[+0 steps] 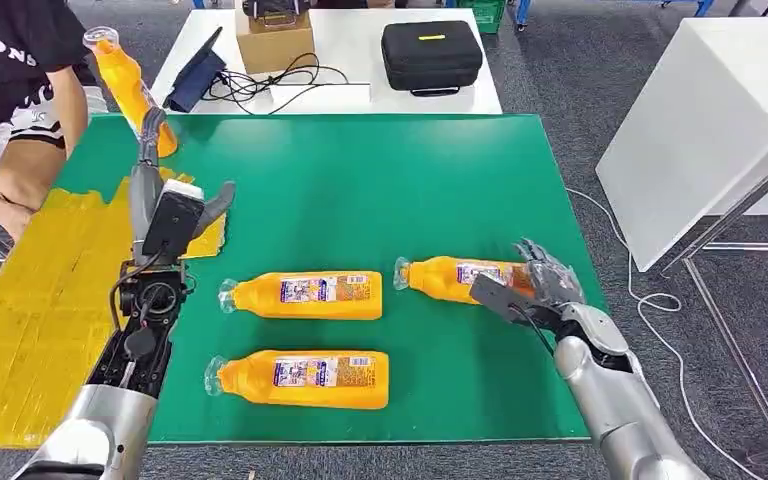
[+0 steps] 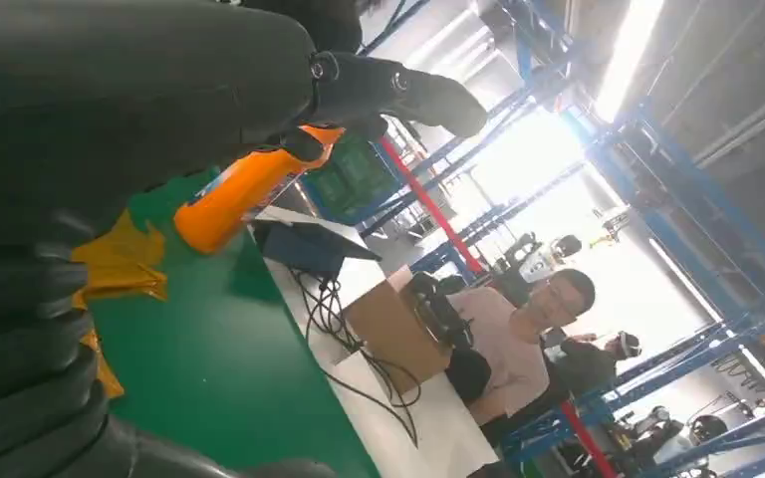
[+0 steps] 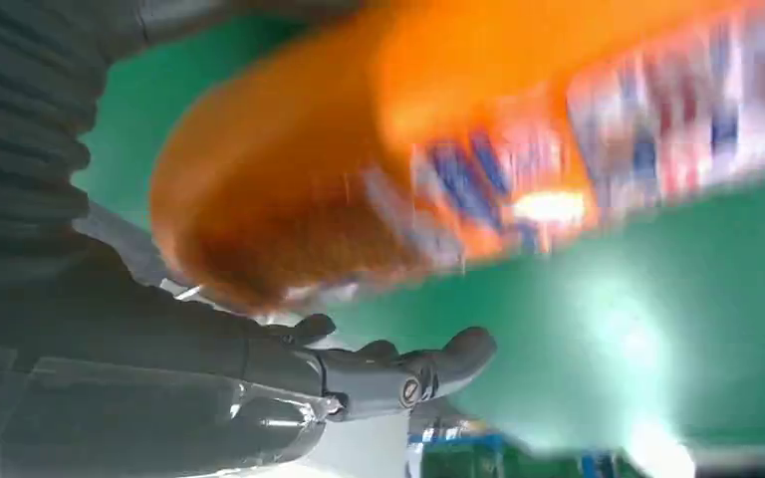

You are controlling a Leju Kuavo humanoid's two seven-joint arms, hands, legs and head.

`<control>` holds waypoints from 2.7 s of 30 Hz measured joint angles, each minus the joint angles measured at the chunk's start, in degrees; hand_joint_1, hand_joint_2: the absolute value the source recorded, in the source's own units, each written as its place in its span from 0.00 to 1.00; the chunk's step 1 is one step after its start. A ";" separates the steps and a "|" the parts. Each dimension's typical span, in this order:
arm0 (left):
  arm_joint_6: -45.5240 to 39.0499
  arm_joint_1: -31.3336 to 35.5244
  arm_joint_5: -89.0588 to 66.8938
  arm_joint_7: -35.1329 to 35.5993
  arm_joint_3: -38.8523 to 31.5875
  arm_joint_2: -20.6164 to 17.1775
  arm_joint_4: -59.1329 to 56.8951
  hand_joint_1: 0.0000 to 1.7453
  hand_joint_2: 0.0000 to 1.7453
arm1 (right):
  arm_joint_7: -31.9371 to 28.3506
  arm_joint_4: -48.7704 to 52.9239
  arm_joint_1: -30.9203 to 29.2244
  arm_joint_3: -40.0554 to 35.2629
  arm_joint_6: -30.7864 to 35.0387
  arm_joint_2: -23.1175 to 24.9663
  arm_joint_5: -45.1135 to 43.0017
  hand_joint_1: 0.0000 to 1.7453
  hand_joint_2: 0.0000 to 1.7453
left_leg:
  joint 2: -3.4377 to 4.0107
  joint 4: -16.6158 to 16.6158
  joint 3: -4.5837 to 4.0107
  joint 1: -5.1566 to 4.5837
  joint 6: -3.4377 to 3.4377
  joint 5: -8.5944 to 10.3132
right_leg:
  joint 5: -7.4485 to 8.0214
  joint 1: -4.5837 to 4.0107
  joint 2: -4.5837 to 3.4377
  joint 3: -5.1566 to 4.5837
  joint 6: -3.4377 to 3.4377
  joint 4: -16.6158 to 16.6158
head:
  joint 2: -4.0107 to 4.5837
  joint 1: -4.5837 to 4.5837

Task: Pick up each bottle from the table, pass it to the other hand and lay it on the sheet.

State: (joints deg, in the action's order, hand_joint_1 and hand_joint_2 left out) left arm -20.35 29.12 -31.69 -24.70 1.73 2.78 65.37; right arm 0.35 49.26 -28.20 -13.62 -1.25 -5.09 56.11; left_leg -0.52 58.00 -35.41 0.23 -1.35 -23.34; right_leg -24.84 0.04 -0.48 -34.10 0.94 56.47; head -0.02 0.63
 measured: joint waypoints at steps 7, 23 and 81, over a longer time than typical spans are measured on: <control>-0.07 0.36 1.11 0.00 0.87 0.33 -1.20 0.00 1.00 | -1.79 -8.70 -5.00 -2.80 -2.66 -0.63 0.22 0.98 1.00 | 0.04 0.00 0.19 -0.01 -0.01 -0.01 | 0.00 0.01 -0.01 0.17 0.00 -0.03 | 0.00 -0.02; 1.11 1.52 2.21 0.50 1.97 0.72 -2.88 0.00 1.00 | -2.12 -13.02 -7.57 -6.71 -3.38 -2.18 -0.18 1.00 1.00 | -0.01 0.00 0.75 0.00 -0.01 -0.03 | -0.02 0.00 0.00 0.70 -0.01 -0.05 | 0.00 0.00; 35.06 -7.30 45.55 13.90 14.21 3.21 16.11 0.00 1.00 | -16.09 12.03 5.79 -3.52 29.21 11.76 -14.23 1.00 1.00 | -0.01 -0.01 0.08 0.00 -0.01 -0.02 | -0.01 -0.01 0.01 0.12 0.00 0.00 | 0.00 -0.02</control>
State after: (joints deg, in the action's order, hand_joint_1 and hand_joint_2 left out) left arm 14.71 21.83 13.86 -10.80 15.94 5.99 81.48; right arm -15.74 61.29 -22.41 -17.14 27.96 6.67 41.88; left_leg -0.54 57.99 -35.32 0.23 -1.36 -23.36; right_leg -24.85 0.02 -0.47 -33.99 0.94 56.47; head -0.02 0.61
